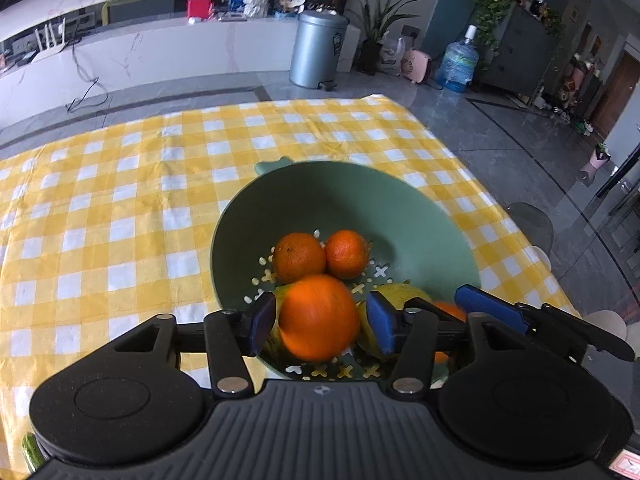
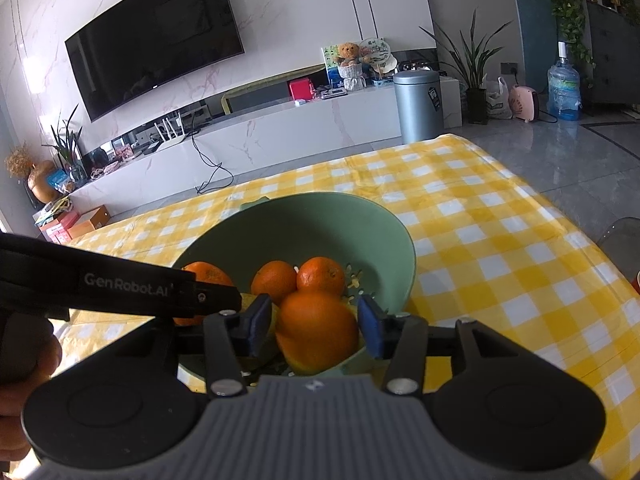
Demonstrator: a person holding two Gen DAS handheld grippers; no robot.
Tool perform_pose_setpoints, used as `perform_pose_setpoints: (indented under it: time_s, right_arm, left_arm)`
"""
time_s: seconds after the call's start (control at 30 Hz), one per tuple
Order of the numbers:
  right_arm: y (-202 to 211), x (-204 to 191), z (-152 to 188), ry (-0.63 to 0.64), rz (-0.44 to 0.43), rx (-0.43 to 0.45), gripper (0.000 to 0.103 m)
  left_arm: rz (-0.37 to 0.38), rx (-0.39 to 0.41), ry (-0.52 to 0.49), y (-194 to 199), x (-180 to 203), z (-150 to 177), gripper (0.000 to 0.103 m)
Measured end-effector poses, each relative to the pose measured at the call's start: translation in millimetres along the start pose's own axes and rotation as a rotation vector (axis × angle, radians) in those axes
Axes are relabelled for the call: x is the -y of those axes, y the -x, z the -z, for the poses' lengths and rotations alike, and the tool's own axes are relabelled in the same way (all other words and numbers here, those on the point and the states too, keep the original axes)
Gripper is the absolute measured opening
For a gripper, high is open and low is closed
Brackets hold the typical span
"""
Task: Organize fruits
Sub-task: 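Open both tools to release the mandarins and withdraw from the colander, then grasp the green cucumber with the left tool while the right tool grasps a brown kiwi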
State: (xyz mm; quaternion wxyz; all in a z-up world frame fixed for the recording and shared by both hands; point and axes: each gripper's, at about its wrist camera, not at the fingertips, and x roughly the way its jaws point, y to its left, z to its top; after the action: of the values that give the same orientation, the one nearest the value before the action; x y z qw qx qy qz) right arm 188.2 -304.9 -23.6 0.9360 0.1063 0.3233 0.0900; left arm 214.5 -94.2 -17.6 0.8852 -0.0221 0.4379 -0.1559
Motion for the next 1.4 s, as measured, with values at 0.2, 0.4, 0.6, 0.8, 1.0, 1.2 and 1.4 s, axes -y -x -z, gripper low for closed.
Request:
perform_pose_setpoints:
  time_s: [0.2, 0.4, 0.6, 0.8, 1.0, 1.2, 1.4]
  right_arm:
    - [3, 1, 0, -0.008, -0.003, 0.02, 0.055]
    - [15, 0, -1, 0.001, -0.007, 0.069, 0.068]
    - [32, -12, 3, 0.074, -0.005, 0.144, 0.085]
    - [48, -27, 9, 0.098, -0.035, 0.175, 0.088]
    - [50, -29, 19, -0.005, -0.123, 0.105, 0.088]
    - [48, -44, 33, -0.024, -0.178, 0.032, 0.088]
    - [39, -58, 44, 0.01, -0.166, -0.051, 0.086]
  left_arm:
    - [-0.007, 0.025, -0.05, 13, 11, -2, 0.062]
    - [-0.024, 0.051, -0.048, 33, 11, 1, 0.063]
    - [-0.036, 0.063, -0.012, 57, 1, 11, 0.065]
    - [-0.079, 0.094, 0.001, 84, -7, 23, 0.065]
    - [-0.122, 0.089, 0.018, 104, -19, 36, 0.068]
    - [-0.148, 0.041, 0.067, 113, -39, 54, 0.069]
    - [-0.155, -0.057, 0.194, 110, -73, 73, 0.07]
